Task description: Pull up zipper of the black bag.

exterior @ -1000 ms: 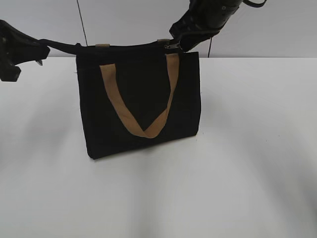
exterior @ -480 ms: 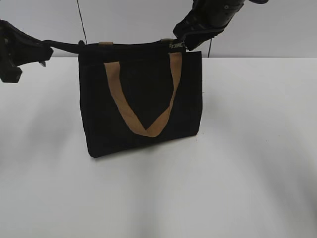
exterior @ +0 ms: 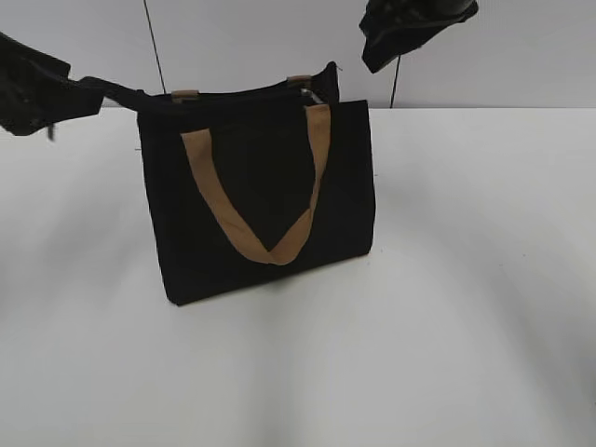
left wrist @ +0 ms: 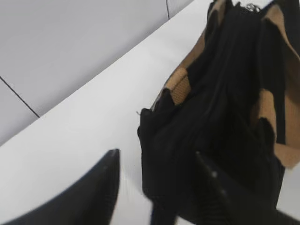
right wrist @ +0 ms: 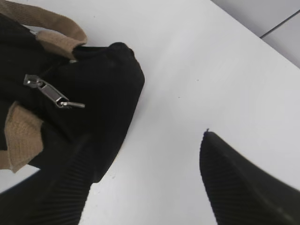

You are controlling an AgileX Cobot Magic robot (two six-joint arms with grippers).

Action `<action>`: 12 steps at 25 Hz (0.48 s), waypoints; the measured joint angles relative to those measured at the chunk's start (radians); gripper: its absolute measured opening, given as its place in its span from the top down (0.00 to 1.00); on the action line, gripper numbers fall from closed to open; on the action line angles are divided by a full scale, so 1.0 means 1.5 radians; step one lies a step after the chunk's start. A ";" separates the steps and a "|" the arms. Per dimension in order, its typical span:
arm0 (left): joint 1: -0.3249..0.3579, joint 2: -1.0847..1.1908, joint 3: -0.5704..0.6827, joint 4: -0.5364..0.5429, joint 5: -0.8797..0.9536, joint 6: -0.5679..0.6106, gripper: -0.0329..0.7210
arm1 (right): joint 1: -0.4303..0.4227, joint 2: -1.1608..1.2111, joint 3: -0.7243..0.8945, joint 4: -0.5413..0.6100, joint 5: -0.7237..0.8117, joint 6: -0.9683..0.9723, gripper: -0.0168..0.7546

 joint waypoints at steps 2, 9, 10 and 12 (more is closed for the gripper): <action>0.000 -0.002 0.000 0.001 -0.015 -0.067 0.14 | 0.000 -0.004 0.000 0.000 0.013 0.001 0.27; 0.002 -0.041 -0.049 0.231 -0.040 -0.448 0.12 | 0.000 -0.047 0.000 -0.107 0.060 0.045 0.24; 0.002 -0.041 -0.072 0.301 -0.029 -0.516 0.14 | -0.001 -0.057 0.000 -0.125 0.064 0.062 0.24; 0.002 -0.041 -0.111 0.442 0.007 -0.670 0.17 | -0.007 -0.079 0.000 -0.144 0.073 0.092 0.24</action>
